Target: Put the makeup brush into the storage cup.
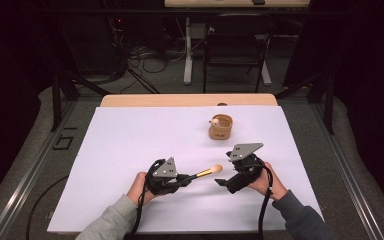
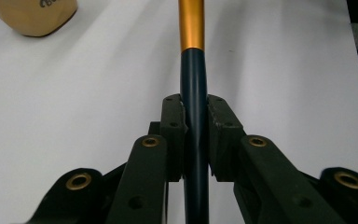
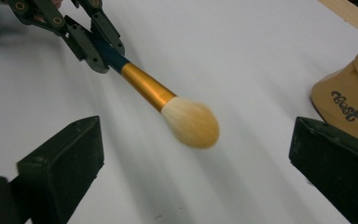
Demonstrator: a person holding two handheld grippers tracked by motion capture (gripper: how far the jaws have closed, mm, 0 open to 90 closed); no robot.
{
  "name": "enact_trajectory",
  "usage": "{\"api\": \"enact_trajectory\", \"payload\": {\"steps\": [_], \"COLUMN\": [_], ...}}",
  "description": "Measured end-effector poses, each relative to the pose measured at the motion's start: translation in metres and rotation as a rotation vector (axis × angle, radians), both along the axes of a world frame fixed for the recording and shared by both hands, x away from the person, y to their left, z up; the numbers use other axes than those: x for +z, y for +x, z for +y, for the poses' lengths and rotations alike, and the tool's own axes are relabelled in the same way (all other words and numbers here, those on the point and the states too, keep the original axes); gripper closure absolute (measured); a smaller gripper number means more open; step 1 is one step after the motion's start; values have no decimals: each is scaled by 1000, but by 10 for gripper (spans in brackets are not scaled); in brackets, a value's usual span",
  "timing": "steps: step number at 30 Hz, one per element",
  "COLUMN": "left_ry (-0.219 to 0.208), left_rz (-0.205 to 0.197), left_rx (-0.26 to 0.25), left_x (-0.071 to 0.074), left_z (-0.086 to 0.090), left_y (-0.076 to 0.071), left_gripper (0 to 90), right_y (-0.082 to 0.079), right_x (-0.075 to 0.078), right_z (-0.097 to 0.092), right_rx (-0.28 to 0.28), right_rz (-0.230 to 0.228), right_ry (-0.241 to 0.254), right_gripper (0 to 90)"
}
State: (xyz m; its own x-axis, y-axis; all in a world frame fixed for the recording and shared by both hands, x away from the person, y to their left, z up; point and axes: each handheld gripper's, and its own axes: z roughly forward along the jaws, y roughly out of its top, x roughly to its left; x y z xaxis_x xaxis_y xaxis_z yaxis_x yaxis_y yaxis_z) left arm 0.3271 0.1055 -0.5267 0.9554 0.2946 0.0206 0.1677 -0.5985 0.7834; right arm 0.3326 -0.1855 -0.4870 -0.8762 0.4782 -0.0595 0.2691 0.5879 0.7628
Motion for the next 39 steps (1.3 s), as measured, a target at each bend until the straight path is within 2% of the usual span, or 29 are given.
{"api": "enact_trajectory", "payload": {"steps": [6,9,14,20,24,28,31,35,39], "left_ry": [-36,-50,-76,-100,-117,-129,-141,-159,-169], "left_rz": [-11,-19,-24,-29,-45,-45,-42,-39,-37], "left_rx": [27,43,74,105,127,142,160,179,190], "left_x": [2,3,4,4,4,3,2,2,1], "left_z": [3,4,5,6,4,3,2,1,1], "left_y": [-2,-2,-3,-4,-6,-7,-8,-9,-9], "left_gripper": [791,791,790,791,790,790,790,791,791], "right_y": [-3,-7,-11,-12,-12,-12,-12,-12,-11], "right_x": [-11,-15,-18,-21,-23,-24,-24,-23,-21], "right_z": [-7,-7,-5,-3,1,5,8,9,10], "right_rx": [-56,-61,-73,-84,-79,-77,-88,-107,-121], "right_rz": [37,58,68,82,113,124,135,119,136], "right_ry": [86,92,121,143,160,174,197,219,258], "right_gripper": [0,0,0,0,0,0,0,0,0]}}
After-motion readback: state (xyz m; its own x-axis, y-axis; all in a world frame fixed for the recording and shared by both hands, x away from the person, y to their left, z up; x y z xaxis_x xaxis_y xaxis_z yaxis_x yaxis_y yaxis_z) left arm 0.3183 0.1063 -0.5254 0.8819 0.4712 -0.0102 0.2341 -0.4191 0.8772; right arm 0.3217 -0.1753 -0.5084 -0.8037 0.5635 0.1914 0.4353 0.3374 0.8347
